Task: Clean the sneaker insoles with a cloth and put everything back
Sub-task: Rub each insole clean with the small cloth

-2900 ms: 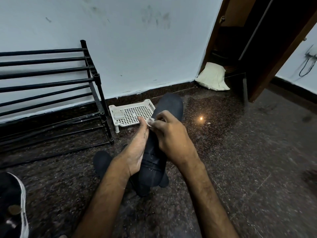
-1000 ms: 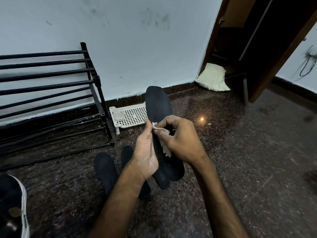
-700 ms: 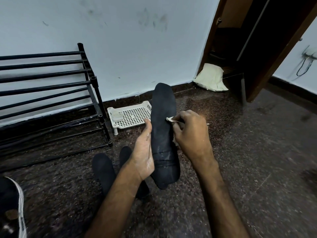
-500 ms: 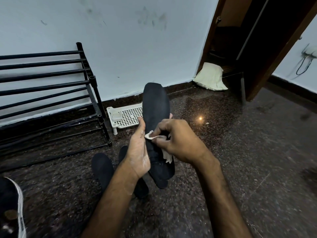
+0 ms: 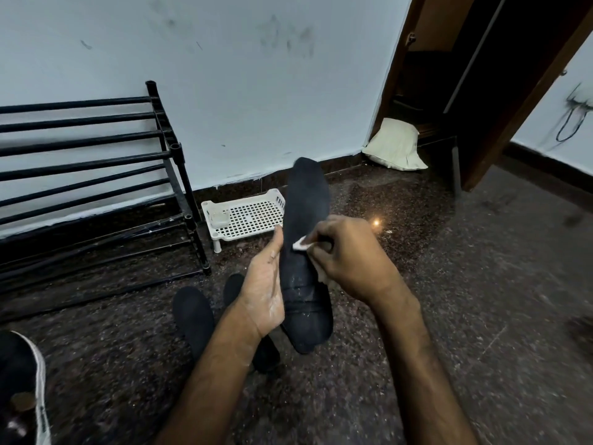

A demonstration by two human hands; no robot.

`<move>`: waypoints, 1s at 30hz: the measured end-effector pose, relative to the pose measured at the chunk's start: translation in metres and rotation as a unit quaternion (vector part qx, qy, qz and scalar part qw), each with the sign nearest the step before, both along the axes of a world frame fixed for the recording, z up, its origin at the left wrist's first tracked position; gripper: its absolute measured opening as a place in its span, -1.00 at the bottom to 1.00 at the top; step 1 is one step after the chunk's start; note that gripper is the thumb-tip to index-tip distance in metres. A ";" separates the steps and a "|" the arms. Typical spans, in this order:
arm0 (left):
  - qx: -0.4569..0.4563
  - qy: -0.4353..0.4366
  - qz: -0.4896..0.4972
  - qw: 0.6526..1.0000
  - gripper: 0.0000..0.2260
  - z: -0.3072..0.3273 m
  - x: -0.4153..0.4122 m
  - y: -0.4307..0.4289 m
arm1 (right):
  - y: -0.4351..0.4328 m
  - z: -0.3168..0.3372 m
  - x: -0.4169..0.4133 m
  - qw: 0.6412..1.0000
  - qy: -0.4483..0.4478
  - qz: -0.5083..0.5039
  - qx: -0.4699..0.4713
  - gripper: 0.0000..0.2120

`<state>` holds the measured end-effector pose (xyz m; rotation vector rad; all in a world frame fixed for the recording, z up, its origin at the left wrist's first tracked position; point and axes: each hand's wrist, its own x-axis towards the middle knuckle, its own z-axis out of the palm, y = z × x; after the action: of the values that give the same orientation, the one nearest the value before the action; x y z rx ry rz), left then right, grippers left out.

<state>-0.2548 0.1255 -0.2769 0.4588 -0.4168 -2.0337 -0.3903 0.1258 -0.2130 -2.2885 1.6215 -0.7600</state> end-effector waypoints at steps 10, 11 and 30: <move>0.013 -0.012 -0.018 1.000 -0.47 -0.003 -0.001 0.000 | 0.005 0.003 0.003 0.995 -0.048 0.052 0.070 -0.91; 0.013 -0.014 -0.022 1.000 -0.47 -0.004 0.000 -0.001 | 0.003 0.001 0.003 0.998 -0.026 0.030 0.044 -0.90; -0.003 -0.046 -0.031 0.998 -0.42 0.003 -0.003 0.006 | 0.004 0.007 0.005 0.994 -0.085 0.051 0.042 -0.89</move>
<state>-0.2576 0.1316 -0.2738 0.5448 -0.4983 -2.0756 -0.3852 0.1294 -0.2062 -2.1649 1.4235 -0.8205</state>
